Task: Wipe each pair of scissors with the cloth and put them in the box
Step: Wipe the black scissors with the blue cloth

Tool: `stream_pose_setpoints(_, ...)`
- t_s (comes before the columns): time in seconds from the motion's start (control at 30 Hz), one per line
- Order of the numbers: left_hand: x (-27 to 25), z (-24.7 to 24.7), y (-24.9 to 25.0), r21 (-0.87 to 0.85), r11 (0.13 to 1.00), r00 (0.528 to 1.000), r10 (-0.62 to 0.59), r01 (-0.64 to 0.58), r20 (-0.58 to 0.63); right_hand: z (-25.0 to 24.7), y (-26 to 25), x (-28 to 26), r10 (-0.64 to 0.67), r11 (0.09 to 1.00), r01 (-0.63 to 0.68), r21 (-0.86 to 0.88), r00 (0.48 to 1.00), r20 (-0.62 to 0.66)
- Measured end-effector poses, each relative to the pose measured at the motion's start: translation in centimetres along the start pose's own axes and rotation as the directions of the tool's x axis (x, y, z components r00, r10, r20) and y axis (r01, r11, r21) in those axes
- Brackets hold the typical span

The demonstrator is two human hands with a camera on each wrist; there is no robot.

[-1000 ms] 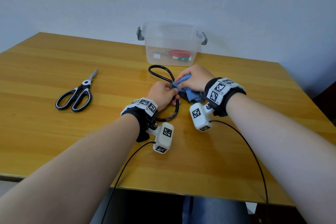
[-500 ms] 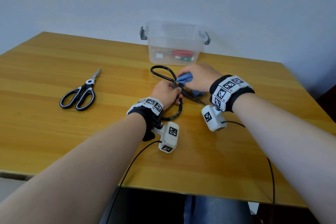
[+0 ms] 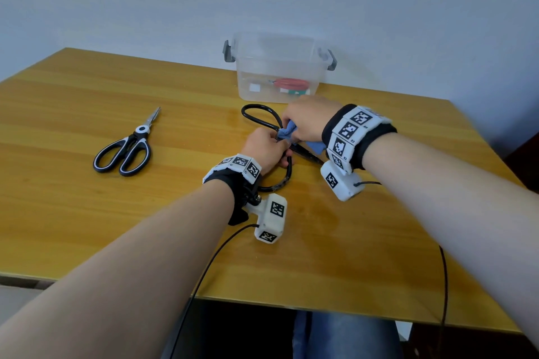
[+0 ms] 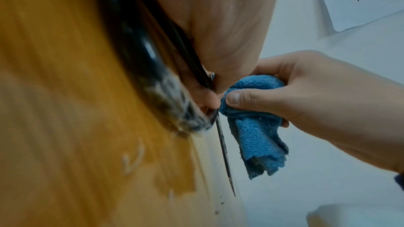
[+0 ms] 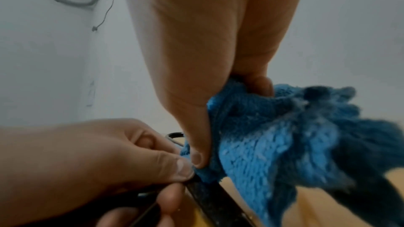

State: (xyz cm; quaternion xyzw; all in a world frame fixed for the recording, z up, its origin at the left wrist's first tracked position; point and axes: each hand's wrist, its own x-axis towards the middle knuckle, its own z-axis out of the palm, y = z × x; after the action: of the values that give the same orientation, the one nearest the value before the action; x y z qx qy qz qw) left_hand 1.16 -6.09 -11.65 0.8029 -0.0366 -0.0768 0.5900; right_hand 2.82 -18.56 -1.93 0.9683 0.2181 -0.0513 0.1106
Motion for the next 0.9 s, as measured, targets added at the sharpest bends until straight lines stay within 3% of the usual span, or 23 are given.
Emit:
stream_pose_setpoints(0.1,-0.1,-0.1,-0.1,-0.012,1.000,1.000,0.008,-0.008,-0.005,0.2,-0.2,0.4,-0.008,1.000,0.008,0.012,1.000,0.024)
stream_pose_setpoints(0.37,0.1,-0.1,-0.3,0.036,0.999,0.999,0.030,-0.030,-0.016,0.0,1.6,-0.3,-0.042,0.903,-0.004,0.430,0.994,0.098)
stream_pose_setpoints(0.53,0.0,-0.1,-0.2,0.026,0.999,0.999,0.040,-0.039,-0.008,0.5,2.2,-0.6,-0.008,0.801,-0.105,0.590,0.983,0.185)
stream_pose_setpoints(0.67,0.2,-0.1,-0.2,-0.005,1.000,1.000,0.021,-0.021,-0.010,0.4,2.5,-0.7,-0.047,0.641,-0.132,0.756,0.976,0.211)
stream_pose_setpoints(0.8,0.2,-0.1,-0.3,-0.011,1.000,1.000,0.018,-0.019,-0.006,1.2,2.6,0.0,-0.024,0.720,-0.133,0.681,0.976,0.216)
stream_pose_setpoints(0.9,0.1,-0.1,-0.2,-0.028,1.000,1.000,0.008,-0.008,-0.001,1.9,2.6,0.5,0.050,0.727,-0.150,0.670,0.985,0.166)
